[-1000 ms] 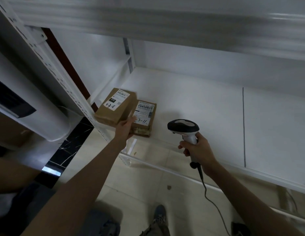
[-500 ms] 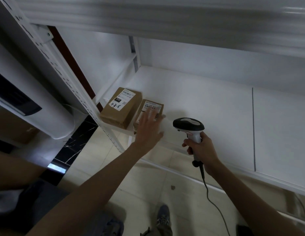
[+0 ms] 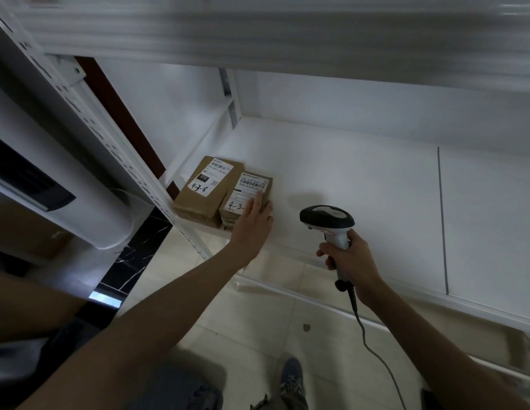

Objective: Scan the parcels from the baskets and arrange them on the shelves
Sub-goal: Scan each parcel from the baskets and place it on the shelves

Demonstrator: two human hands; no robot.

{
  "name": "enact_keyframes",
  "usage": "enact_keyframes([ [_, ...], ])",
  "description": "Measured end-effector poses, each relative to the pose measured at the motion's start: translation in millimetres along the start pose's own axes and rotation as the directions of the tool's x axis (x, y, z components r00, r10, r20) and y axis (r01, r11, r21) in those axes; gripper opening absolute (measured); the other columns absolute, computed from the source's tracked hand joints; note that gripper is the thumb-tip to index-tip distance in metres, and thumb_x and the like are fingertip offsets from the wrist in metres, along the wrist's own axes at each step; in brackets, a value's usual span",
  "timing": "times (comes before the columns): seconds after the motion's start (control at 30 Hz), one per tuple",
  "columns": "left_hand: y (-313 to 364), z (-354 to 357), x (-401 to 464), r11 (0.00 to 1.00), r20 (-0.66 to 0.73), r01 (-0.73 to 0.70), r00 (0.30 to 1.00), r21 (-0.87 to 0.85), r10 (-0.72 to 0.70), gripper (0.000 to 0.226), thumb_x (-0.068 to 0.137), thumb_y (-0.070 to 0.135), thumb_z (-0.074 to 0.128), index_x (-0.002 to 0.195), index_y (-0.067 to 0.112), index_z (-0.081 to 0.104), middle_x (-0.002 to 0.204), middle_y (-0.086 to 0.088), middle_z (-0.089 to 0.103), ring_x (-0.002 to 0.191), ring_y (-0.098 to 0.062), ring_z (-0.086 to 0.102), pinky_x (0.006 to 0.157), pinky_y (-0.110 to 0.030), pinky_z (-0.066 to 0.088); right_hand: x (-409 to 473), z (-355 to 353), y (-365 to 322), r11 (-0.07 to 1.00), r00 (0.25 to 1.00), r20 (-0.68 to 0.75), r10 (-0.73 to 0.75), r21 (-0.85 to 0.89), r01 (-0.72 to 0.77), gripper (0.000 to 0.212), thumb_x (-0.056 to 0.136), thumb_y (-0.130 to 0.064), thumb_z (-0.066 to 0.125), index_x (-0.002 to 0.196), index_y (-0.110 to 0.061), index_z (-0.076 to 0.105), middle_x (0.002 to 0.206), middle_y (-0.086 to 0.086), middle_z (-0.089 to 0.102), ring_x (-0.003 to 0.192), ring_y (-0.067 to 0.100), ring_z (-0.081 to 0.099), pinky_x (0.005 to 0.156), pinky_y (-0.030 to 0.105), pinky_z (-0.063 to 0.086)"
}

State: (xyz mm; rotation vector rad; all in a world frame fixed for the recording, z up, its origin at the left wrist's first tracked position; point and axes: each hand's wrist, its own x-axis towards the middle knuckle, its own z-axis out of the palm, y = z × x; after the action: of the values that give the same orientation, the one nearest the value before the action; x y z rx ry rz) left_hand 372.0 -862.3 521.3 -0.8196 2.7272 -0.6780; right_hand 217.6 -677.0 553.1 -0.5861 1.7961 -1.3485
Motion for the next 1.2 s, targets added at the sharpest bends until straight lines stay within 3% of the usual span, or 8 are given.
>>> enact_keyframes([
  [0.53,-20,5,0,0.999,0.025,0.038,0.999,-0.028,-0.038,0.033,0.096,0.017,0.058,0.129,0.010,0.058,0.165,-0.014,0.018,0.152,-0.047,0.006,0.124,-0.057,0.010,-1,-6,1,1.000,1.000,-0.017,-0.002,-0.007,0.002,0.025,0.088,-0.002,0.070,0.110,-0.010,0.061,0.079,0.009,0.076,0.051,0.013,0.060,0.055,0.027,0.053],
  [0.67,-21,5,-4,0.998,0.057,0.046,0.997,-0.036,-0.043,0.042,0.093,0.018,0.064,0.133,0.012,0.054,0.168,-0.012,0.010,0.153,-0.046,0.001,0.123,-0.059,0.010,-5,-9,1,1.000,1.000,-0.021,0.004,-0.001,-0.004,0.026,0.087,-0.002,0.070,0.111,-0.008,0.061,0.082,0.012,0.076,0.052,0.015,0.060,0.056,0.028,0.053],
  [0.9,-23,-3,-7,0.999,0.082,0.039,0.996,-0.025,-0.037,0.046,0.092,0.014,0.062,0.137,0.012,0.052,0.167,-0.011,0.011,0.153,-0.045,0.001,0.122,-0.061,0.008,-15,-15,4,1.000,1.000,-0.028,0.003,0.016,-0.002,0.025,0.088,-0.002,0.070,0.111,-0.009,0.061,0.082,0.012,0.076,0.054,0.015,0.060,0.056,0.027,0.053],
  [1.03,-12,-11,-8,0.999,0.031,-0.018,0.999,-0.040,0.019,0.036,0.094,0.011,0.055,0.130,0.014,0.054,0.167,-0.014,0.012,0.153,-0.044,-0.001,0.122,-0.059,0.006,-23,-23,10,0.999,0.998,-0.055,0.014,0.039,-0.011,0.026,0.086,-0.003,0.071,0.110,-0.010,0.062,0.080,0.011,0.076,0.054,0.014,0.060,0.056,0.027,0.053],
  [1.2,31,-40,-2,0.972,-0.055,-0.146,0.989,-0.187,0.138,0.047,0.098,0.012,0.044,0.145,0.014,0.044,0.163,-0.010,0.025,0.155,-0.034,0.005,0.125,-0.051,-0.003,-43,-46,22,0.996,0.993,-0.107,0.052,0.075,-0.045,0.024,0.083,-0.001,0.072,0.105,-0.009,0.064,0.074,0.006,0.075,0.051,0.012,0.058,0.053,0.024,0.050],
])
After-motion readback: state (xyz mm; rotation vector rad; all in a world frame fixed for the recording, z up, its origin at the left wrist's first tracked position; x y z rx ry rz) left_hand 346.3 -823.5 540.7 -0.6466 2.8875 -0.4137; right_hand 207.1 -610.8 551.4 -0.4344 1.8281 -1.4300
